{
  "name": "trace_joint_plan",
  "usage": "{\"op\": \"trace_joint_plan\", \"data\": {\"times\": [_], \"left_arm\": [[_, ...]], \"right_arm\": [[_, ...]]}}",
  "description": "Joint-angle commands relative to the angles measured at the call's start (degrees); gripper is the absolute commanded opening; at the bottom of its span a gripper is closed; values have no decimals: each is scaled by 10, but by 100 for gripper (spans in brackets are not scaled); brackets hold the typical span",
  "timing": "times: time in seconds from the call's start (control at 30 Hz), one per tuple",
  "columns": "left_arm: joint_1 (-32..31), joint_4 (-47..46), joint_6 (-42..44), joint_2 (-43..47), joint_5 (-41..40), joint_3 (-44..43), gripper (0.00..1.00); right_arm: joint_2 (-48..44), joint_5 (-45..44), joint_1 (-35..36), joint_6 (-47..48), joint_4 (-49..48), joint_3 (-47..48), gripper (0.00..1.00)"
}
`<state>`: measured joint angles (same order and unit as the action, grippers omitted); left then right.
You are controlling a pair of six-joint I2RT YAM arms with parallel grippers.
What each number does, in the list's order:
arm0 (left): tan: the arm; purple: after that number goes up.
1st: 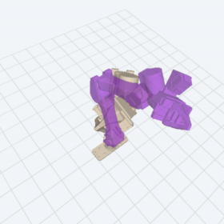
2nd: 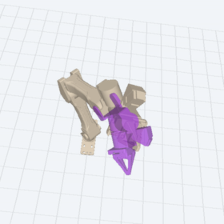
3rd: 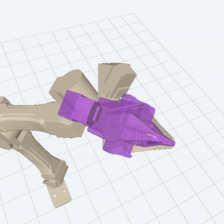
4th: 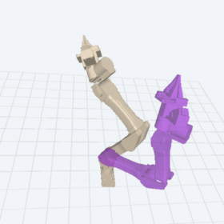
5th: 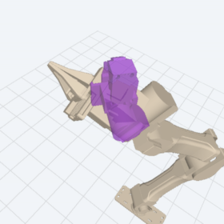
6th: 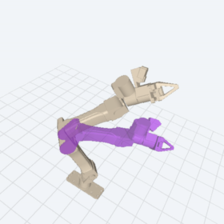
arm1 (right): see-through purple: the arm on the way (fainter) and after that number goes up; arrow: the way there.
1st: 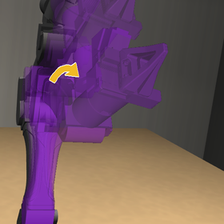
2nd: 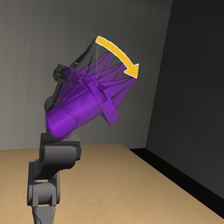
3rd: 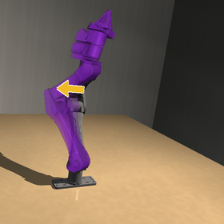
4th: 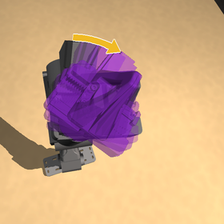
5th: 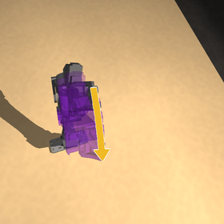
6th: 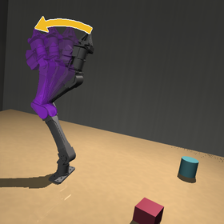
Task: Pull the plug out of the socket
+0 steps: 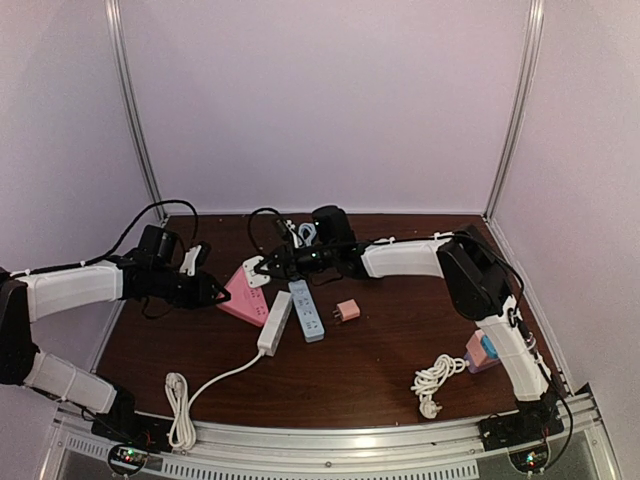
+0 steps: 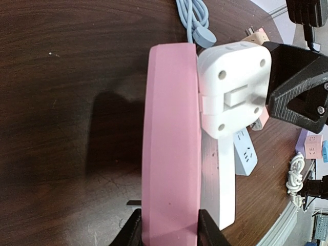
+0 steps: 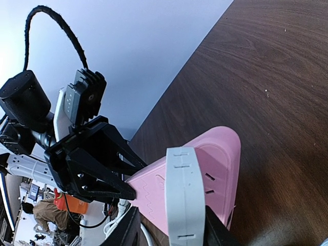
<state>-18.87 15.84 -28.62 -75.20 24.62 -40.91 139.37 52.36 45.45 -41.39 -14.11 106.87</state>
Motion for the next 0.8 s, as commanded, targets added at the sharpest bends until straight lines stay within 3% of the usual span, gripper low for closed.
{"op": "trace_joint_plan", "data": {"times": [0.0, 0.33, 0.6, 0.77], "left_arm": [[-6, 6, 12, -14, -17, 2, 0], [-6, 7, 4, -16, -17, 5, 0], [-6, 6, 5, -15, -16, 5, 0], [-6, 8, 5, -18, -14, 1, 0]], "right_arm": [[-12, 0, 11, 14, 9, 32, 39], [-7, -12, 12, 29, 36, 40, 27], [-7, -28, 12, 50, 69, 47, 33], [4, -27, 13, 44, 68, 61, 31]]}}
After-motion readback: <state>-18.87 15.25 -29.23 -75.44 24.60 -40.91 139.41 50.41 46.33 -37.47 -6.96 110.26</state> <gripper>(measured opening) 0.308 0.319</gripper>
